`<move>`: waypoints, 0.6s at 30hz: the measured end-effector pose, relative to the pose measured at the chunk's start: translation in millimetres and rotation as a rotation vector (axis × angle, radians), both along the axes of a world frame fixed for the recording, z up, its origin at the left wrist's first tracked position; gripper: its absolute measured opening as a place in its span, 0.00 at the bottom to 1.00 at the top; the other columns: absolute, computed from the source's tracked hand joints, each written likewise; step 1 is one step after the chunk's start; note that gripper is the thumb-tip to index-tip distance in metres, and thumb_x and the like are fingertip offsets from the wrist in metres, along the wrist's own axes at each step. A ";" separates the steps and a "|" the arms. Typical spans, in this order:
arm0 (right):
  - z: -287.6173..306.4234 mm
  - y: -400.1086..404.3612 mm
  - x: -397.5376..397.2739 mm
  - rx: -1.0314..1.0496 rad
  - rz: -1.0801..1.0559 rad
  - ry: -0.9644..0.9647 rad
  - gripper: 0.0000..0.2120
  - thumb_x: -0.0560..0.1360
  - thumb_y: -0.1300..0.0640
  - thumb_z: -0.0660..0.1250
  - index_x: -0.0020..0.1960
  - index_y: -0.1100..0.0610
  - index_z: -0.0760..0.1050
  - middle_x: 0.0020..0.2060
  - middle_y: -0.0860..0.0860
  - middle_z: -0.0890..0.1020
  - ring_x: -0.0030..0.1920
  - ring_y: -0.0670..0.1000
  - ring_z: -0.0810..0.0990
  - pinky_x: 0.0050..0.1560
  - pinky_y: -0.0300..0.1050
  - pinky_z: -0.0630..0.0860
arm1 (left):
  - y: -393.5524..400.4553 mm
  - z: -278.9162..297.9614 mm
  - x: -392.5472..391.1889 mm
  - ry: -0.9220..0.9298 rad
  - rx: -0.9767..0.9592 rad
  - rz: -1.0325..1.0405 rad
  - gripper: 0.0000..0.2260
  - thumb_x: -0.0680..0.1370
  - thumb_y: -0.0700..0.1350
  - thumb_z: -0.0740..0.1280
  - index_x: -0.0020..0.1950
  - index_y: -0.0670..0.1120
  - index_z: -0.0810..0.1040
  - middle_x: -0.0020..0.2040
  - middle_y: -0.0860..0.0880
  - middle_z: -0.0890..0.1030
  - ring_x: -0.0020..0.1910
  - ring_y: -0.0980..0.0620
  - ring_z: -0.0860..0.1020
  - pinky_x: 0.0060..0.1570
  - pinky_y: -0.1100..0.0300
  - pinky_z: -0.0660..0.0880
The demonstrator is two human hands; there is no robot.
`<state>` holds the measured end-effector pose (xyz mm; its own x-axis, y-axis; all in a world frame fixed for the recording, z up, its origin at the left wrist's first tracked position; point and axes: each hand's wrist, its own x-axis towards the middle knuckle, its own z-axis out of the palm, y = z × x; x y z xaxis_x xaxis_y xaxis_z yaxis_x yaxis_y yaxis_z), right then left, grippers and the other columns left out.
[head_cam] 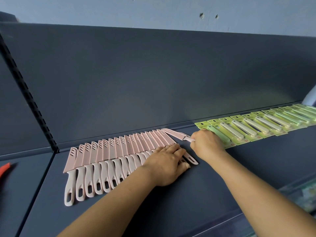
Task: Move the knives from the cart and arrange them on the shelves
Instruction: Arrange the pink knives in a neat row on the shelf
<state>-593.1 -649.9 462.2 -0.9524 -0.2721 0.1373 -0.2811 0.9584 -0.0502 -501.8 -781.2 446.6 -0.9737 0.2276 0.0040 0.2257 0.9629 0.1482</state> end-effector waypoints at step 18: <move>-2.0 0.4 24.0 -0.498 0.011 -0.240 0.09 0.75 0.52 0.65 0.52 0.47 0.81 0.47 0.50 0.84 0.49 0.53 0.81 0.50 0.45 0.78 | -0.4 2.1 3.4 -0.013 0.025 0.012 0.26 0.82 0.57 0.53 0.77 0.48 0.57 0.78 0.49 0.56 0.75 0.47 0.58 0.73 0.56 0.50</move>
